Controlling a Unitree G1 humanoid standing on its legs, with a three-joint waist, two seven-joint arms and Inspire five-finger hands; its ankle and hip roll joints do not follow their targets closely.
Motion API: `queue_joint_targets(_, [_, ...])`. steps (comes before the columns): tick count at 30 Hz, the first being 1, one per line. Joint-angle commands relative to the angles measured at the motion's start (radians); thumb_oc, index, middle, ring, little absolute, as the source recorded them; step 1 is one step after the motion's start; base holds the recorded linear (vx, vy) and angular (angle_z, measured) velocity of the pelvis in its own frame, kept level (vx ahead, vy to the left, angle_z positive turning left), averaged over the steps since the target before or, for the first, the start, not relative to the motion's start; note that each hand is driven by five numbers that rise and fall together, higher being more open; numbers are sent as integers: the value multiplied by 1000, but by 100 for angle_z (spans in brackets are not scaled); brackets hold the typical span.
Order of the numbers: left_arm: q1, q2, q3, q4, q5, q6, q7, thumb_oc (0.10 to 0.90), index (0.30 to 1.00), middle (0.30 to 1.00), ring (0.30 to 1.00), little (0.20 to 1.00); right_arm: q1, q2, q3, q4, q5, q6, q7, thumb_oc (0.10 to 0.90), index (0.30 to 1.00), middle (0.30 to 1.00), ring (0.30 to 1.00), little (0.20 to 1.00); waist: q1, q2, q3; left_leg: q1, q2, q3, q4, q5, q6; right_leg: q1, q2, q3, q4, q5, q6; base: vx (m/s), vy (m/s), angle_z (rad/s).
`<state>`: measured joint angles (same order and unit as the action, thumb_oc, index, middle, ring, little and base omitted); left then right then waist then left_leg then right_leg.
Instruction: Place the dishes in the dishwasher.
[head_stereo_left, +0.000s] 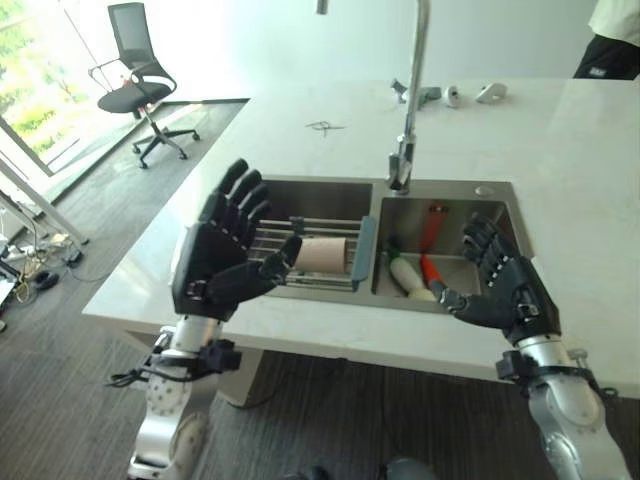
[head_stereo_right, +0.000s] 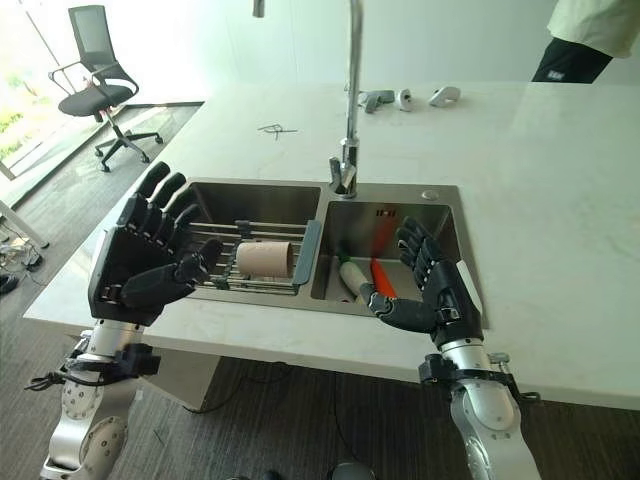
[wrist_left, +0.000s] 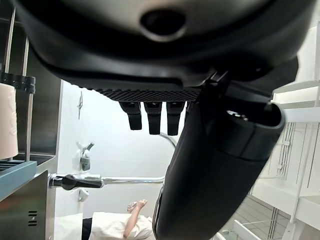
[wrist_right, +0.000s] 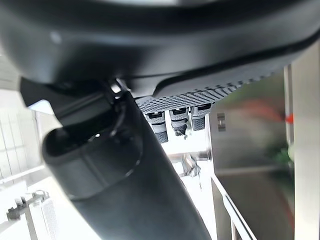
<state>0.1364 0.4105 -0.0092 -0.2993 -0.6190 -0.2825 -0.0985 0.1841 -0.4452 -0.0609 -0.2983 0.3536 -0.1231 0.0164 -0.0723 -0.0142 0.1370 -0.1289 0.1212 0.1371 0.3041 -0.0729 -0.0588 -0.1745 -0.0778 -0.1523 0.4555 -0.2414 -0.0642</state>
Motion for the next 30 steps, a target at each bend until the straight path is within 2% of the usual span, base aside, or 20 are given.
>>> queue_joint_targets(1, [-49, 24, 95, -70, 29, -75, 11, 800, 900, 900, 900, 900, -102, -74, -46, -86, 14, -67, 46, 800, 900, 900, 900, 900, 44, 21, -34, -99, 11, -118, -4, -12, -42, 76, 10, 77, -155, 51, 136, 143, 278, -111])
queue_joint_targets(2, [-51, 24, 96, -69, 15, -76, 0, 800, 900, 900, 900, 900, -104, -78, -47, -85, 16, -67, 43, 800, 900, 900, 900, 900, 44, 23, -35, -100, 14, -117, -4, -13, -43, 77, 8, 76, -155, 48, 137, 101, 262, -123])
queue_joint_targets(5, [-92, 24, 84, -43, -25, -71, -54, 800, 900, 900, 900, 900, -106, -73, -57, -86, 11, -70, 31, 800, 900, 900, 900, 900, 17, 34, -42, -92, 55, -56, -4, -13, -53, 79, -17, 47, -155, 48, 143, 18, 194, -41])
queue_joint_targets(7, [-115, 42, 71, -34, 12, -78, -41, 800, 900, 900, 900, 900, -103, -70, -58, -87, 11, -72, 33, 800, 900, 900, 900, 900, 9, 41, -49, -84, 34, -74, -4, -29, -48, 76, -24, 50, -155, 54, 148, 72, 220, 9])
queue_joint_targets(8, [-130, 89, 90, -35, 78, -64, -22, 800, 900, 900, 900, 900, -86, -71, -72, -104, 9, -54, 54, 800, 900, 900, 900, 900, 1, 44, -60, -68, 5, -88, -4, -47, -35, 78, -32, 62, -155, 57, 157, 118, 231, -1])
queue_joint_targets(10, [-143, 127, 112, -26, 133, -53, -17, 800, 900, 900, 900, 900, -83, -75, -76, -112, 9, -39, 60, 800, 900, 900, 900, 900, 0, 45, -65, -59, -6, -91, -4, -55, -28, 81, -41, 64, -155, 60, 163, 102, 221, 5])
queue_joint_targets(13, [-183, 196, 142, 3, 147, -4, -3, 800, 900, 900, 900, 900, -100, -68, -74, -104, 12, -18, 51, 800, 900, 900, 900, 900, 1, 42, -75, -40, -35, -94, -4, -76, -7, 90, -58, 67, -155, 66, 177, 69, 176, 1])
queue_joint_targets(15, [-222, 237, 139, 13, 173, -1, 6, 800, 900, 900, 900, 900, -114, -69, -66, -107, 1, -10, 54, 800, 900, 900, 900, 900, -4, 42, -80, -35, -48, -92, -4, -84, 5, 90, -69, 70, -155, 72, 187, 55, 144, 15])
queue_joint_targets(18, [-274, 273, 130, 22, 205, 3, 24, 800, 900, 900, 900, 900, -132, -70, -54, -101, -10, -2, 55, 800, 900, 900, 900, 900, -13, 40, -86, -28, -54, -79, -4, -93, 16, 89, -80, 71, -155, 79, 197, 52, 94, -3])
queue_joint_targets(22, [-338, 303, 102, 35, 248, 42, 19, 800, 900, 900, 900, 900, -153, -76, -47, -95, -12, 5, 62, 800, 900, 900, 900, 900, -29, 38, -95, -18, -54, -55, -4, -105, 21, 83, -92, 81, -155, 87, 210, 43, 44, -6])
queue_joint_targets(28, [-418, 366, 64, 95, 242, 74, 5, 800, 900, 900, 900, 900, -177, -99, -33, -81, -4, 12, 73, 800, 900, 900, 900, 900, -46, 41, -107, -4, -46, -23, -4, -120, 22, 73, -105, 92, -155, 95, 223, 46, 25, -20])
queue_joint_targets(30, [-467, 409, 34, 144, 245, 96, -11, 800, 900, 900, 900, 900, -189, -116, -27, -77, 6, 22, 85, 800, 900, 900, 900, 900, -59, 45, -114, 6, -37, 2, -4, -126, 21, 64, -108, 100, -155, 98, 228, 59, 16, -25])
